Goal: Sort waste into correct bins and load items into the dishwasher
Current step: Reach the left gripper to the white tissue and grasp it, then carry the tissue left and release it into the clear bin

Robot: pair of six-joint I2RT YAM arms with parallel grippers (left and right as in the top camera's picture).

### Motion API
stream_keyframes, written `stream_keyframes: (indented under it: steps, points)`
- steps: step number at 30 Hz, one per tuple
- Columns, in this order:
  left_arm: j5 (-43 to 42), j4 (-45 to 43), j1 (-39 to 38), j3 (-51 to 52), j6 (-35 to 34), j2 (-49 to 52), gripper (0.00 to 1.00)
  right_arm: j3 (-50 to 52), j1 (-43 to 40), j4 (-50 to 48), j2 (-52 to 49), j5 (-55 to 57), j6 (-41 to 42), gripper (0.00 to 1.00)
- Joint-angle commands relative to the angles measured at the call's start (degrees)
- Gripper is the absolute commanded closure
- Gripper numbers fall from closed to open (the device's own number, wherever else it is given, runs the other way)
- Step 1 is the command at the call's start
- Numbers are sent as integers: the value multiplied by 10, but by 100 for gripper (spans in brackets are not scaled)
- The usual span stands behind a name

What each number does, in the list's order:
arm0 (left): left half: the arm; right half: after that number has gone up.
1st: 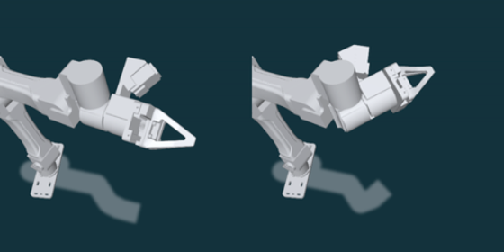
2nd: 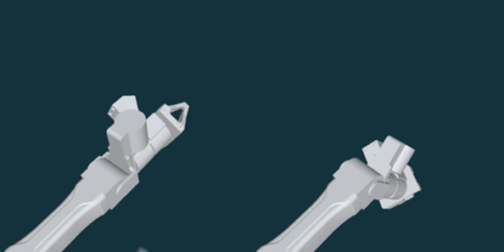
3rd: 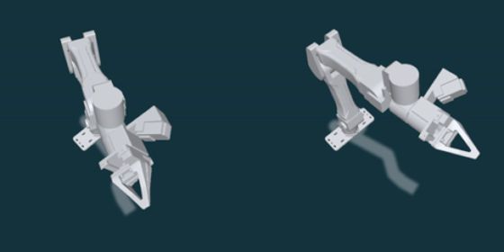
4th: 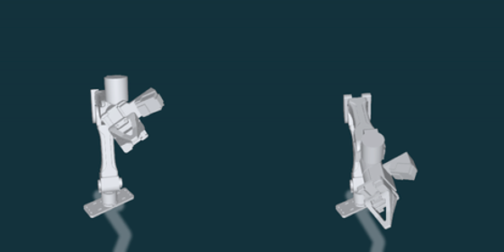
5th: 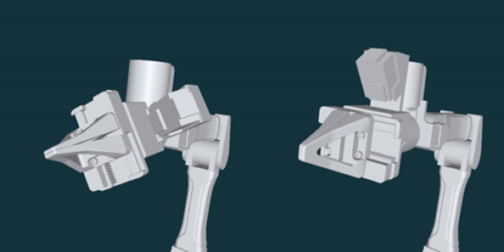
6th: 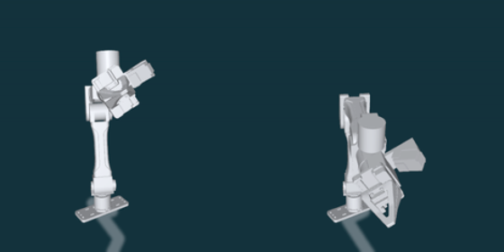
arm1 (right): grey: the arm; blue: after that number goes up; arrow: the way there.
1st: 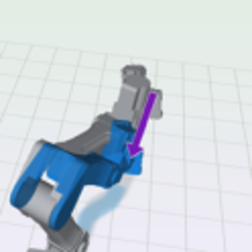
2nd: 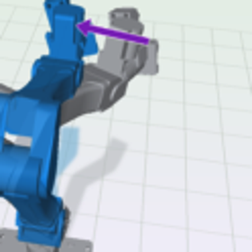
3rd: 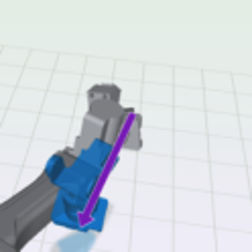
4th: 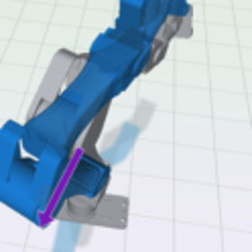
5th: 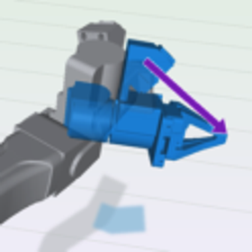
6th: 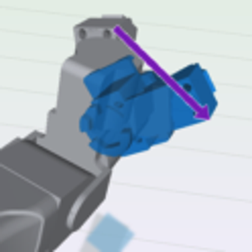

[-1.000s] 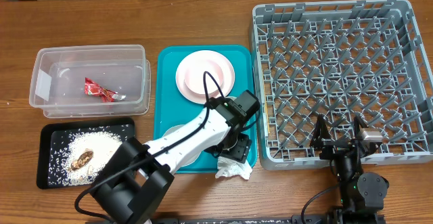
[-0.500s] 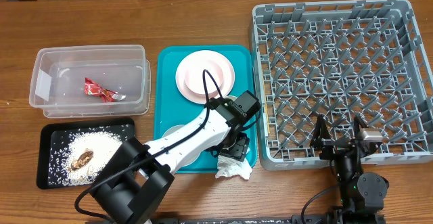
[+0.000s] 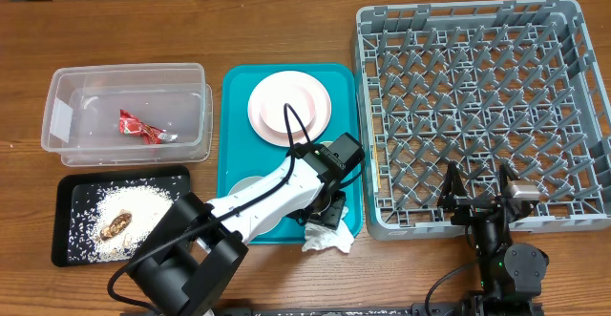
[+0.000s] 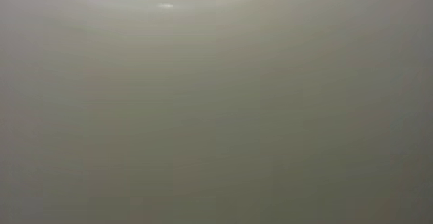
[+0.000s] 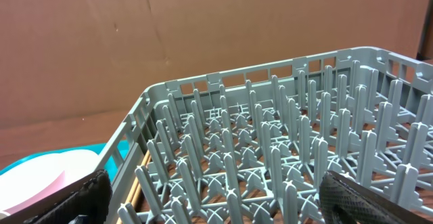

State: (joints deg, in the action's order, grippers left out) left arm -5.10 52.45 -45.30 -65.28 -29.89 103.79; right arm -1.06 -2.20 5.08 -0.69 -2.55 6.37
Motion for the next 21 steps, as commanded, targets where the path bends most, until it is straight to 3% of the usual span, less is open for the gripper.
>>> stream_keyframes:
  steps: [1,7,17,21]
  points:
    - [1,-2,-1,4,-1,9,53,6,3,-4,5,3,3,0]
    - [1,-4,-1,4,-1,9,59,6,3,-4,5,3,3,0]
    - [1,-5,0,4,-1,9,96,6,3,-4,5,3,3,0]
    - [-1,1,0,-4,3,6,96,6,3,-4,5,3,3,0]
